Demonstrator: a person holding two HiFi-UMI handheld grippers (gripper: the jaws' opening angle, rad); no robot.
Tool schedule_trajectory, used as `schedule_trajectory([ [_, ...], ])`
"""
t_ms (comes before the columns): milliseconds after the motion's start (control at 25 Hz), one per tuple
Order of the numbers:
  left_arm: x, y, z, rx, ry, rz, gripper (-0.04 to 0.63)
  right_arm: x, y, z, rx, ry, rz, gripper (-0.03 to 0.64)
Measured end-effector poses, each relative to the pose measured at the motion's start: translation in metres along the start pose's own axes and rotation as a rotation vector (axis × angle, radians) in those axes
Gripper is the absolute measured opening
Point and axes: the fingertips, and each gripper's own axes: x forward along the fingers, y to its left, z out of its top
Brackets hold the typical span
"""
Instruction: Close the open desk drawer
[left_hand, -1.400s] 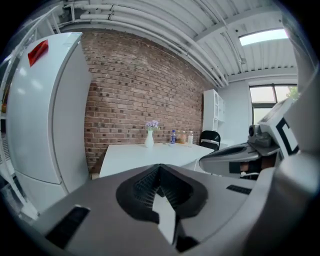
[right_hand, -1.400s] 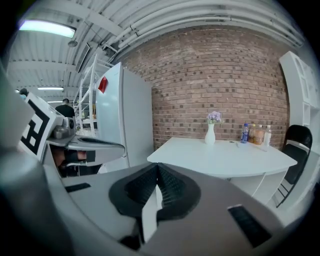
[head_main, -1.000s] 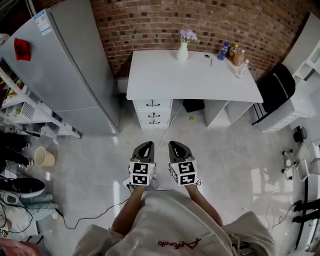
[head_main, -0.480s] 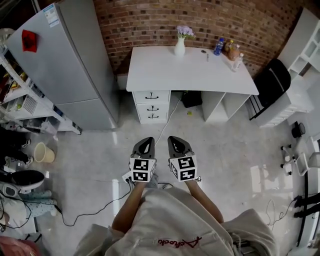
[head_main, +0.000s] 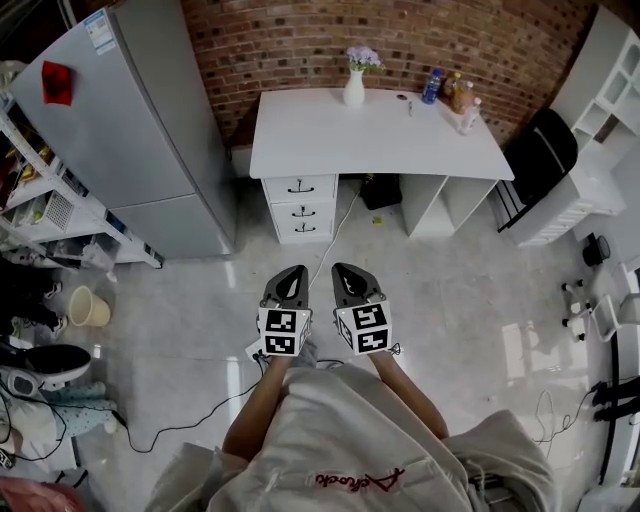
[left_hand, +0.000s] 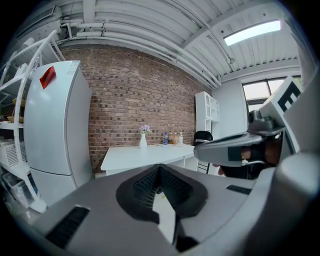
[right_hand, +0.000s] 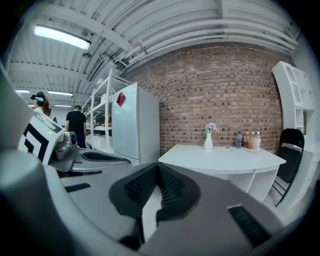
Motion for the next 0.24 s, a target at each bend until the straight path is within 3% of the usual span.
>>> schedule_trajectory([
  [240,0.0021,-0.0012,0.0021,0.001,-0.005,-0.007,0.012,0.0008,0.0005,0.001,-0.002,0.0,0.001,0.017],
])
